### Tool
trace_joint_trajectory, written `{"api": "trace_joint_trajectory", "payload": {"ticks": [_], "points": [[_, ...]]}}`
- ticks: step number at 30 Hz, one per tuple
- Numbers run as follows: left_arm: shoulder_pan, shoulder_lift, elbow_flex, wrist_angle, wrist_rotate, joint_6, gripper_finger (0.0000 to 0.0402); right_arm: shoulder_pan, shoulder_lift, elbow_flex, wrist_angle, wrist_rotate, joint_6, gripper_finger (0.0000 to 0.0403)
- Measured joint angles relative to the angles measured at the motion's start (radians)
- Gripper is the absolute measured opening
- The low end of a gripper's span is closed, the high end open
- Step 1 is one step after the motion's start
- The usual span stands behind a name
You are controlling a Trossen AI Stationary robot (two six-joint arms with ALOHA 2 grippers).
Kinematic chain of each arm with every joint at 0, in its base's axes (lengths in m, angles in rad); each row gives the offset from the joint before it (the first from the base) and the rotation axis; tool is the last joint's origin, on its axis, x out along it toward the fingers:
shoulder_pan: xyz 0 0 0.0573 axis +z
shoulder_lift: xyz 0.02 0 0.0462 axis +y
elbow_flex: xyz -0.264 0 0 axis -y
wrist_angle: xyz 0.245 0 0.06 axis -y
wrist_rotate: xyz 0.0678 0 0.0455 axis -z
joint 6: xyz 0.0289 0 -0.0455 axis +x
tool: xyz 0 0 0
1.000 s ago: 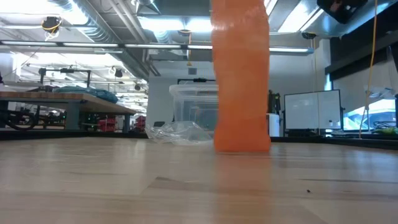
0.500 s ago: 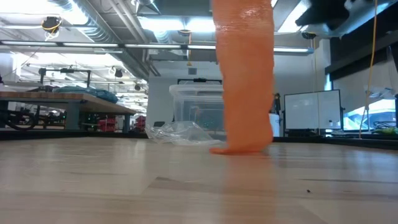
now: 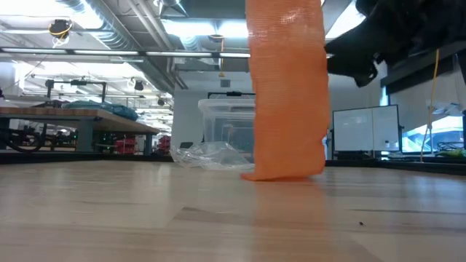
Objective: Roll bandage
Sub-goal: Roll the orange bandage
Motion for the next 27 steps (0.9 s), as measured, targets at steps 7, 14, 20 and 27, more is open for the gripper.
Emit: {"api": "trace_joint_trajectory", "payload": {"ticks": [7, 14, 20, 27], "points": [[0.000, 0.000, 0.000, -0.001, 0.000, -0.009, 0.0006, -0.018, 0.158, 0.014, 0.169, -0.078, -0.026, 0.0198], [0.000, 0.000, 0.000, -0.001, 0.000, -0.013, 0.0006, -0.031, 0.294, 0.098, 0.185, -0.041, -0.123, 0.0198], [0.000, 0.000, 0.000, -0.011, 0.000, -0.013, 0.0006, -0.036, 0.331, 0.168, 0.132, -0.049, -0.131, 0.0198], [0.000, 0.000, 0.000, -0.018, 0.000, -0.008, 0.0006, -0.036, 0.332, 0.170, 0.119, -0.068, -0.153, 0.0155]]}}
